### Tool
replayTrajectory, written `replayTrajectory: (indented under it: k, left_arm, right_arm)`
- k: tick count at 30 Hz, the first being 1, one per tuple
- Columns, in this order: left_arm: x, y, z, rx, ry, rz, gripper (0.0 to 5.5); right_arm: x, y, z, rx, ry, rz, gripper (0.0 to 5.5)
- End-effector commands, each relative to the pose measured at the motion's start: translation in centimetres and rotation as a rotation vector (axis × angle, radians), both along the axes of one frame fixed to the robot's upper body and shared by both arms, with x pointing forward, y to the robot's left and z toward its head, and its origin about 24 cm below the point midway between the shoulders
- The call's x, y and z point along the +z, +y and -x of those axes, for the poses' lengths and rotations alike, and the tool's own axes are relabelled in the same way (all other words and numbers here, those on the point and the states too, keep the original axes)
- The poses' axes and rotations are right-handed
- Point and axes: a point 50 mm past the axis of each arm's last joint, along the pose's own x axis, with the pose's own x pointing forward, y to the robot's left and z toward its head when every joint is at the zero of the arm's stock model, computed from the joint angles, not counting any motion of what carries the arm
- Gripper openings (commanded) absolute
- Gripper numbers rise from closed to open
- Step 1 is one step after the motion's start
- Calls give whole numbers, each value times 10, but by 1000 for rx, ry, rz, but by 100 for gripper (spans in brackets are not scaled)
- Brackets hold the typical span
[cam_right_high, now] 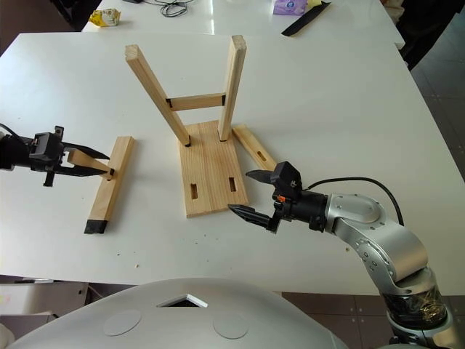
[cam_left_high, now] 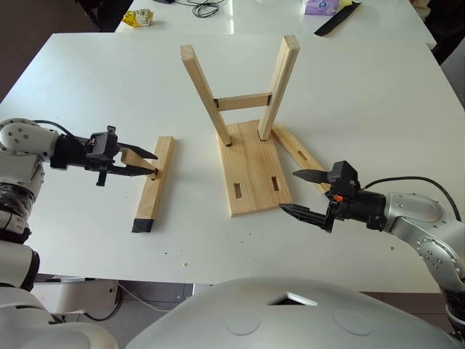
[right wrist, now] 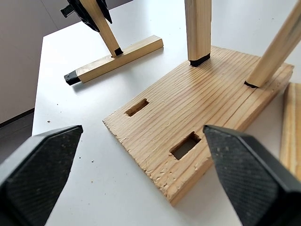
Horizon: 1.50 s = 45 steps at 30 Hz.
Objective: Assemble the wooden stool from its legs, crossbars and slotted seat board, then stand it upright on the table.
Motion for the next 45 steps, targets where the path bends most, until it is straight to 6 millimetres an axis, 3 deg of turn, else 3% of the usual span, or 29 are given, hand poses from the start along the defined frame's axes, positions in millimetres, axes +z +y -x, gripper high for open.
replayTrajectory:
  k: [1, 10, 21, 29, 33, 38, 45]
  left_arm:
    - [-18, 1, 15, -12, 77, -7, 132]
    - [-44, 2, 41, -56, 143, -51, 132]
    - [-56, -12, 38, -2, 279, 5, 132]
    - [-73, -12, 39, 95, 266, 63, 132]
    - [-73, -9, 29, 170, 196, 94, 132]
    - [-76, -24, 22, 226, 186, 191, 132]
    - [-78, -47, 27, 271, 250, 272, 132]
  right_arm:
    - [3, -1, -2, 8, -9, 18, 472]
    - [4, -2, -3, 20, -11, 22, 472]
    - [3, -3, -9, 47, -19, 40, 472]
    - [3, -4, -13, 56, -28, 49, 472]
    - [4, -7, -15, 52, -37, 63, 472]
    - [4, -7, -18, 50, -45, 66, 472]
    - [4, -7, -18, 58, -48, 73, 472]
